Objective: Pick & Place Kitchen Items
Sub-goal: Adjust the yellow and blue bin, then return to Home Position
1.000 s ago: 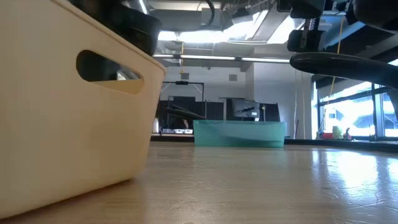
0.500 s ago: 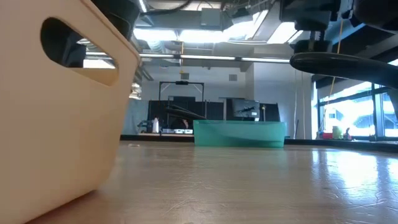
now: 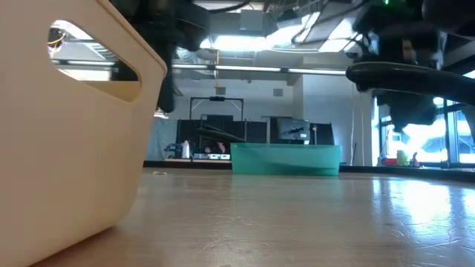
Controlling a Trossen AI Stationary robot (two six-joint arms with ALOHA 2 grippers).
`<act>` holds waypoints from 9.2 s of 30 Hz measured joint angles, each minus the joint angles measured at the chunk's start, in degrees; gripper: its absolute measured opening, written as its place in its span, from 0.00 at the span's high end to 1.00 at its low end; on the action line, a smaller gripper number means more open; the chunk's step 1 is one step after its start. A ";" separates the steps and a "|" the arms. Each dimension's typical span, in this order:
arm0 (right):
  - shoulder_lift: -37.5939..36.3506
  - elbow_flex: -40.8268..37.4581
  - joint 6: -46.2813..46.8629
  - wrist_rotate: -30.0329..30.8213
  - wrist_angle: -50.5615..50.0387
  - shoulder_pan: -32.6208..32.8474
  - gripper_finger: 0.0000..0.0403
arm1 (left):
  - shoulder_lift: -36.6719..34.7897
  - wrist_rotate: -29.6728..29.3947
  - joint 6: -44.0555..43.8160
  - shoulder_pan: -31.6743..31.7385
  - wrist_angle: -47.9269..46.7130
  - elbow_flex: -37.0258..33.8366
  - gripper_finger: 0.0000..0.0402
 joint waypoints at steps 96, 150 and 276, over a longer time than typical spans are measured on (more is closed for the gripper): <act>3.05 -4.22 21.17 -0.25 8.69 19.42 1.00 | 0.04 -3.47 12.51 11.57 6.39 0.04 1.00; 8.73 4.49 4.23 -4.53 -1.17 20.58 1.00 | 0.07 -1.78 16.41 15.35 17.73 -0.15 1.00; -64.64 -34.77 -11.98 26.44 34.85 -2.56 1.00 | -52.18 -0.36 39.41 18.70 47.74 -39.22 1.00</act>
